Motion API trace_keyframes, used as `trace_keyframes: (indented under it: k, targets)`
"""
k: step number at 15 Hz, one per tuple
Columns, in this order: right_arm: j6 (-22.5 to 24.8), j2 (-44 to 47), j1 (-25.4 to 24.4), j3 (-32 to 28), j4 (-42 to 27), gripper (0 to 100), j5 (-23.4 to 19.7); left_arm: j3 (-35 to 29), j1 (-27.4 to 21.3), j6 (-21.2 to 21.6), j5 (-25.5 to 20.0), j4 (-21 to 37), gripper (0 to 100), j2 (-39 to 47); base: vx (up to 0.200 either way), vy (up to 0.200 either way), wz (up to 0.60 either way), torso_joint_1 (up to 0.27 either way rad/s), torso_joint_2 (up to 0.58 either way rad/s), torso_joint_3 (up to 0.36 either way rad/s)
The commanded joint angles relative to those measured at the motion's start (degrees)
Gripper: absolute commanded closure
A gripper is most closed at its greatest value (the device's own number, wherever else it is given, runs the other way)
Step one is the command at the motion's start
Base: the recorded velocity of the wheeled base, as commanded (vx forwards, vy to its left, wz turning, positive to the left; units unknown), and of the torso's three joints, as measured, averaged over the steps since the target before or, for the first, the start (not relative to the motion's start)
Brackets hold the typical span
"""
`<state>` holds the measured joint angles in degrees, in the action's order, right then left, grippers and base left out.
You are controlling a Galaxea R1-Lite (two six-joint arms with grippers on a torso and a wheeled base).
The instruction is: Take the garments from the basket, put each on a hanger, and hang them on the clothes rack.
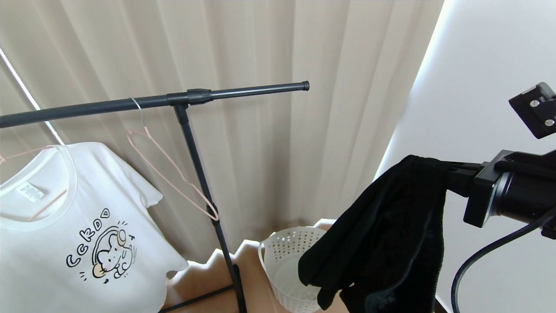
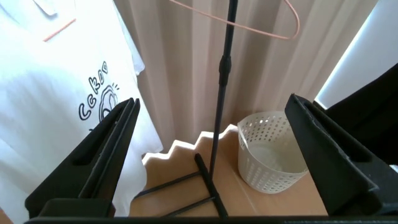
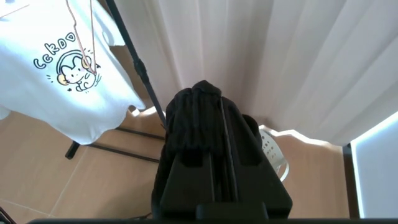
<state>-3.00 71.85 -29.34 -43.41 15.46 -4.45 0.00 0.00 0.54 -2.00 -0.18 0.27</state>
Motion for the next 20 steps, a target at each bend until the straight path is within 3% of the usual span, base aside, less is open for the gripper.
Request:
trace_keyframes:
  k: [1, 14, 16, 20]
  targets:
    - [0.0, -0.1, 0.0, 0.0, 0.1, 100, 0.0, 0.0, 0.0, 0.0, 0.0, 0.0, 0, 0.1, 0.000, 0.000, 0.00, 0.168, -0.39, -0.066]
    - [0.1, -0.5, 0.0, 1.6, 2.3, 100, 0.0, 0.0, 0.0, 0.1, 0.1, 0.0, 0, 0.0, 0.000, 0.000, 0.00, 0.165, -0.36, -0.110]
    - [3.8, -0.5, 0.0, 2.4, 2.6, 100, 0.1, 0.0, 0.0, 0.1, 0.1, 0.0, 0, 0.1, 0.000, 0.000, 0.00, 0.065, -0.15, -0.079]
    - [5.0, -0.1, 0.0, 6.1, 10.4, 100, -0.2, 0.0, 0.0, 0.2, 0.1, 0.0, 0, 0.1, 0.000, 0.000, 0.00, 0.000, 0.00, 0.000]
